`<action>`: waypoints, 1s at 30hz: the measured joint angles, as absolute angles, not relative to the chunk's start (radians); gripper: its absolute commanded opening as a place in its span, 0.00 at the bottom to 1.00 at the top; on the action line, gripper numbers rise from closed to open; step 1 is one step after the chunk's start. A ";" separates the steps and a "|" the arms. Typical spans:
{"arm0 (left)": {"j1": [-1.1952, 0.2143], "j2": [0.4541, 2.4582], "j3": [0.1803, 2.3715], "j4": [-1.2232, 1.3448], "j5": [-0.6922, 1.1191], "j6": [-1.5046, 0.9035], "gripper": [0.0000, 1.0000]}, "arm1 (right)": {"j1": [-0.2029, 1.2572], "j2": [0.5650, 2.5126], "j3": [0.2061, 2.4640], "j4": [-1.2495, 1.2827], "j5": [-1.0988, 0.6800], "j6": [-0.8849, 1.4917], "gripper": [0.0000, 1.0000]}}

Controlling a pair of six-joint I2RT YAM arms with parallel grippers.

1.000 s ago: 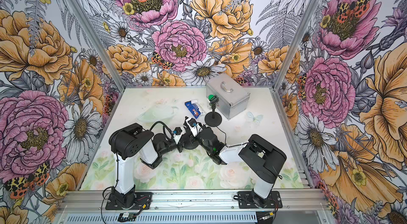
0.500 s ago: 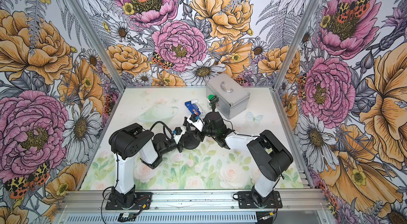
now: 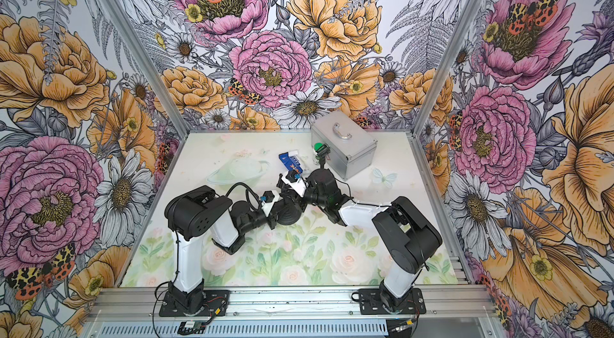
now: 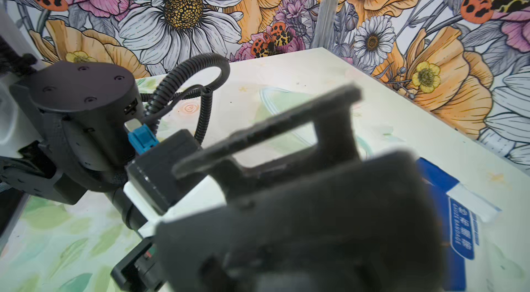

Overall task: Assemble a microphone stand
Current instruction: Screw the microphone stand pole into the microphone stand base.

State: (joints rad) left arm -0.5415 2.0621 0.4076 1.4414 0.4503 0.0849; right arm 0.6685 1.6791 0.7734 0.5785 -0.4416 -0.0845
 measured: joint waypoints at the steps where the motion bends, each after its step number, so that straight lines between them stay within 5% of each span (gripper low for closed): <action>1: -0.539 2.063 0.408 1.442 0.446 0.086 0.20 | 0.720 1.671 0.743 0.630 -0.305 -0.053 0.00; 5: -0.539 2.065 0.407 1.446 0.453 0.097 0.20 | 0.942 1.690 0.677 0.780 0.304 0.107 0.00; 8: -0.541 2.066 0.407 1.446 0.456 0.105 0.20 | 1.020 1.753 0.686 0.866 0.530 0.143 0.03; 10: -0.541 2.066 0.407 1.446 0.458 0.105 0.20 | 1.031 1.776 0.695 0.894 0.581 0.140 0.36; 12: -0.541 2.066 0.407 1.446 0.457 0.102 0.20 | 1.025 1.777 0.696 0.894 0.590 0.115 0.47; 16: -0.541 2.066 0.407 1.446 0.457 0.097 0.20 | 0.936 1.719 0.659 0.869 0.379 0.029 0.60; 22: -0.541 2.066 0.407 1.446 0.463 0.101 0.20 | 0.725 1.597 0.638 0.651 -0.200 -0.120 0.63; 30: -0.541 2.066 0.407 1.446 0.464 0.101 0.20 | 0.546 1.645 0.729 0.471 -0.693 -0.191 0.62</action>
